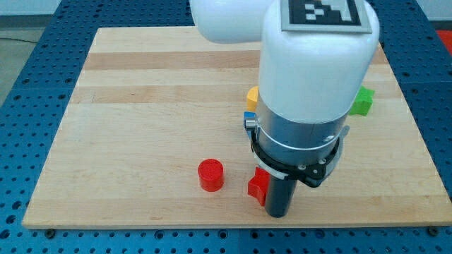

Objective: Slide red star into red circle

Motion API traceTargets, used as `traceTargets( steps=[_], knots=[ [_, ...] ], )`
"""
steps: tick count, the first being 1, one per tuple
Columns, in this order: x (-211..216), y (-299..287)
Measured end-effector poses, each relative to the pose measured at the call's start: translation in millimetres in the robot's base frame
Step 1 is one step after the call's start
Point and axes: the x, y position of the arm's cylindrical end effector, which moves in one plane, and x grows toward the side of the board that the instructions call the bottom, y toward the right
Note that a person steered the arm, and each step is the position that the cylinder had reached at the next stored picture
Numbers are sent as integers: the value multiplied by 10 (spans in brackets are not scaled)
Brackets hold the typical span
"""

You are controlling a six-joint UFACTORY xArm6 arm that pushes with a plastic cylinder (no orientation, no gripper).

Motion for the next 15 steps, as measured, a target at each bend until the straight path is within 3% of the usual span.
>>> traceTargets(
  steps=[2, 6, 7, 8, 9, 10, 11, 12, 13, 15],
  knots=[
    [-161, -18],
    [45, -21],
    [109, -317],
    [109, -1021],
    [66, -1198],
    [118, -598],
    [80, 402],
    [-293, 630],
    [-594, 398],
    [-529, 2]
  ],
)
